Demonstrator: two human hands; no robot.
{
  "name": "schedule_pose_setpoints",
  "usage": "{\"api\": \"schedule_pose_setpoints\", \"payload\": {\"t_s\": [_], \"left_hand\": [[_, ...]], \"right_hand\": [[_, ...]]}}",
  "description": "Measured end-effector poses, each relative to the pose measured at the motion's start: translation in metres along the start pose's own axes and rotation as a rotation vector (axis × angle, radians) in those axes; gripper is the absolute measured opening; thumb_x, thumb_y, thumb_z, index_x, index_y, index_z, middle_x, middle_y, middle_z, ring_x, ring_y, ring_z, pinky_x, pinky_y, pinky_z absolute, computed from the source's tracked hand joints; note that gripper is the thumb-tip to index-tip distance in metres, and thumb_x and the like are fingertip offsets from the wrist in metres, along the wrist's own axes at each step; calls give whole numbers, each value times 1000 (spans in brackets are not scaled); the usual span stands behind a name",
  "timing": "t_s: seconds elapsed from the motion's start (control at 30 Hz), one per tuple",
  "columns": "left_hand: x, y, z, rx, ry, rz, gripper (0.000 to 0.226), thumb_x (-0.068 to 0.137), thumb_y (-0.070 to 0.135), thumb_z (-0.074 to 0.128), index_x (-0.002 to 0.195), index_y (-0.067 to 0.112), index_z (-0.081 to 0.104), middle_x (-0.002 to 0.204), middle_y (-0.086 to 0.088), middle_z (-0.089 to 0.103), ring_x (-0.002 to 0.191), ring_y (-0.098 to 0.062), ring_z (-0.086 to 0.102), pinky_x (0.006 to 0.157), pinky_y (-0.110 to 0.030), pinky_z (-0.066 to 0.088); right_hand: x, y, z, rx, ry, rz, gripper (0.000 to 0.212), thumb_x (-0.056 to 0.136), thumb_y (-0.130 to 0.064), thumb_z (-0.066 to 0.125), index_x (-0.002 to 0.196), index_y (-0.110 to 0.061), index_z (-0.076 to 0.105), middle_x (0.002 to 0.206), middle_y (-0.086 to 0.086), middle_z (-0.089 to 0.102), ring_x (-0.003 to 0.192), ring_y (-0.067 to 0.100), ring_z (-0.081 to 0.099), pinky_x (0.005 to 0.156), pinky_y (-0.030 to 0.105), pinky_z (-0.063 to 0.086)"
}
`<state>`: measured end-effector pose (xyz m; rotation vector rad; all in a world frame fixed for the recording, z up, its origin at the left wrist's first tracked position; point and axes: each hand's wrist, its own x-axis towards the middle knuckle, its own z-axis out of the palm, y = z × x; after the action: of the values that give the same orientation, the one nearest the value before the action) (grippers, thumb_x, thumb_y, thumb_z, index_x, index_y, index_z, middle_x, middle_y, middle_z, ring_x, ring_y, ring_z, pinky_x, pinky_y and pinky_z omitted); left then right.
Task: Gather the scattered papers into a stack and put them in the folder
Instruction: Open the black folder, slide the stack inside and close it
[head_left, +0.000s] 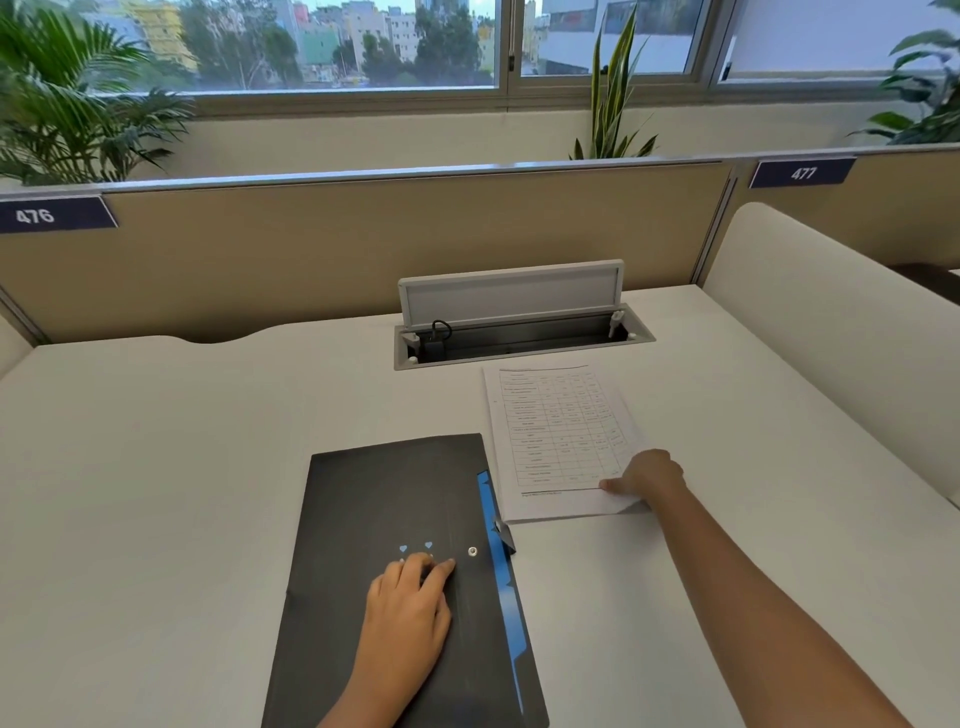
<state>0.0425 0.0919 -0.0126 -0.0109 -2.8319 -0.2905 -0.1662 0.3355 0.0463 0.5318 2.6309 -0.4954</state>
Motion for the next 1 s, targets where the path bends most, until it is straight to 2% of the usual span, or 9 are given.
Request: {"api": "schedule_pose_setpoints", "payload": {"t_s": [0.13, 0.23, 0.33, 0.43, 0.53, 0.7, 0.77, 0.87, 1.0], "left_hand": [[0, 1, 0, -20, -34, -30, 30, 68, 20, 72, 97, 24, 70, 84, 5, 66, 71, -11, 62, 61, -24, 51], [1, 1, 0, -32, -64, -29, 42, 56, 18, 83, 96, 24, 71, 83, 5, 67, 69, -11, 62, 60, -24, 51], [1, 1, -2, -41, -74, -38, 41, 56, 19, 84, 95, 23, 71, 84, 5, 67, 71, -11, 63, 60, -25, 52], [2, 5, -5, -83, -101, -114, 35, 73, 22, 71, 108, 27, 64, 102, 6, 62, 91, -12, 59, 78, -28, 49], [7, 19, -2, -144, -171, -304, 37, 89, 36, 43, 127, 35, 43, 130, 9, 42, 122, -12, 36, 105, -33, 27], [15, 60, 4, -83, -384, -332, 66, 84, 54, 46, 140, 29, 22, 152, 3, 16, 142, -24, 5, 113, -54, 4], [19, 69, 6, -52, -450, -352, 74, 83, 56, 47, 143, 26, 14, 156, 0, 5, 143, -28, -5, 111, -60, 1], [25, 70, 3, 10, -485, -372, 73, 87, 48, 45, 145, 23, 7, 157, -5, -5, 142, -32, -11, 108, -65, 1], [31, 65, -5, 7, -566, -430, 74, 89, 35, 47, 145, 22, 1, 155, -10, -13, 141, -38, -5, 108, -64, 13]], "right_hand": [[4, 8, 4, 67, -10, -47, 71, 76, -46, 70, 125, -1, 46, 130, 13, 52, 121, 30, 50, 93, 35, 44], [8, 20, 7, 393, 18, -54, 50, 77, -22, 72, 116, 2, 52, 115, 18, 61, 99, 33, 59, 76, 33, 46], [2, 31, 2, 819, -180, -7, 35, 79, -4, 66, 111, 2, 54, 90, 13, 61, 78, 28, 59, 62, 37, 54], [-9, 42, -2, 883, -371, 12, 30, 79, 4, 62, 106, -4, 52, 90, 11, 57, 79, 27, 58, 45, 33, 57], [-15, 50, 0, 902, -447, -57, 38, 80, 7, 56, 113, -12, 51, 104, 8, 58, 89, 26, 58, 49, 28, 58], [-22, 57, 3, 959, -409, -160, 48, 82, 14, 46, 124, -10, 47, 120, 9, 52, 106, 31, 53, 72, 39, 57], [-26, 60, 0, 980, -400, -197, 49, 81, 14, 45, 124, -10, 48, 122, 9, 53, 108, 32, 53, 75, 41, 55], [-33, 66, -6, 1087, -398, -220, 44, 81, 13, 45, 117, -10, 52, 118, 9, 57, 102, 30, 57, 63, 35, 60], [-40, 72, -12, 1217, -423, -216, 43, 82, 13, 41, 116, -11, 52, 109, 10, 61, 87, 28, 68, 55, 27, 59]]}}
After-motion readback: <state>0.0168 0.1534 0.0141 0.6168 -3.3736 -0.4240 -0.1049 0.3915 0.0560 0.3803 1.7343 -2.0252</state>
